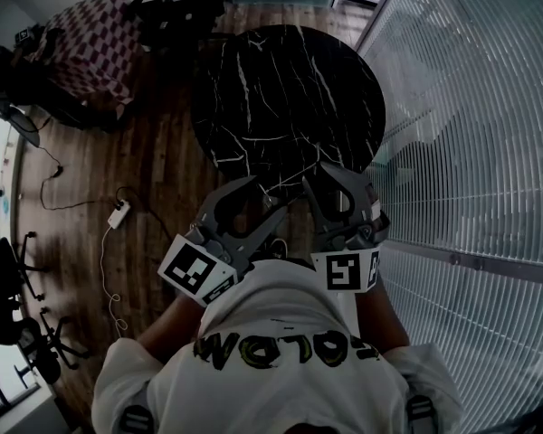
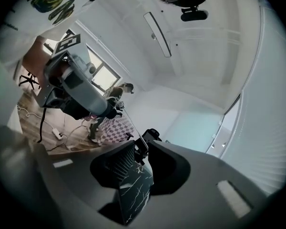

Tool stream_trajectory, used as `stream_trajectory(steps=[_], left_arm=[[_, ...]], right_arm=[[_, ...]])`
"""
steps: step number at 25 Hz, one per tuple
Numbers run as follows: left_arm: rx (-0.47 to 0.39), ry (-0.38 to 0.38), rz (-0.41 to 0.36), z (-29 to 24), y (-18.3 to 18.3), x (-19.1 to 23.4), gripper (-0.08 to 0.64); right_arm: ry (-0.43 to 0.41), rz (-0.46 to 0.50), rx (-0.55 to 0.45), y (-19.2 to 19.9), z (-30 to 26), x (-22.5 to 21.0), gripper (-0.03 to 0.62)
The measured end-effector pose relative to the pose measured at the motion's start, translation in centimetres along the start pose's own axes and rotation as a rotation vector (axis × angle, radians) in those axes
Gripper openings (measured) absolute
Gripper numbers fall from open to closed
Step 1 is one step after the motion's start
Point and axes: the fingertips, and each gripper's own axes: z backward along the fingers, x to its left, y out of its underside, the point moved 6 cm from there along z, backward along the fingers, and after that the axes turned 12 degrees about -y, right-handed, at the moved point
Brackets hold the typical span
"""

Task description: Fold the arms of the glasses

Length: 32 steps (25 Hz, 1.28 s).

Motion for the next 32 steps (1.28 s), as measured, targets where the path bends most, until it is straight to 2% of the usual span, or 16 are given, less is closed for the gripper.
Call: stream_trajectory(steps=[8, 15, 23, 27, 32], left_arm=[[-0.026, -0.027, 0.014, 0.0, -0.4, 0.7, 0.218], [-0.087, -0.081, 0.048, 0.4, -1.6, 1.8, 0.218], [-0.117, -0.046, 0.076, 0.6, -2.5, 1.3, 0.218], [-0.133, -0.022, 0.085, 0.7, -2.5, 0.9, 0.218], [-0.108, -0.002, 0.081, 0.5, -2.0, 0.6, 0.218]], right_arm=[[0.025, -0.048, -0.002, 0.3, 0.4, -0.4, 0.092], [0.046, -0.267, 0.062, 4.1, 0.5, 0.3, 0.092], [0.024, -0.473, 0.045, 6.7, -0.7, 1.5, 0.092], [0.014, -0.496, 0.041, 6.9, -0.9, 1.7, 0.091], [0.015, -0.519, 0.004, 6.3, -1.0, 1.7, 0.092]])
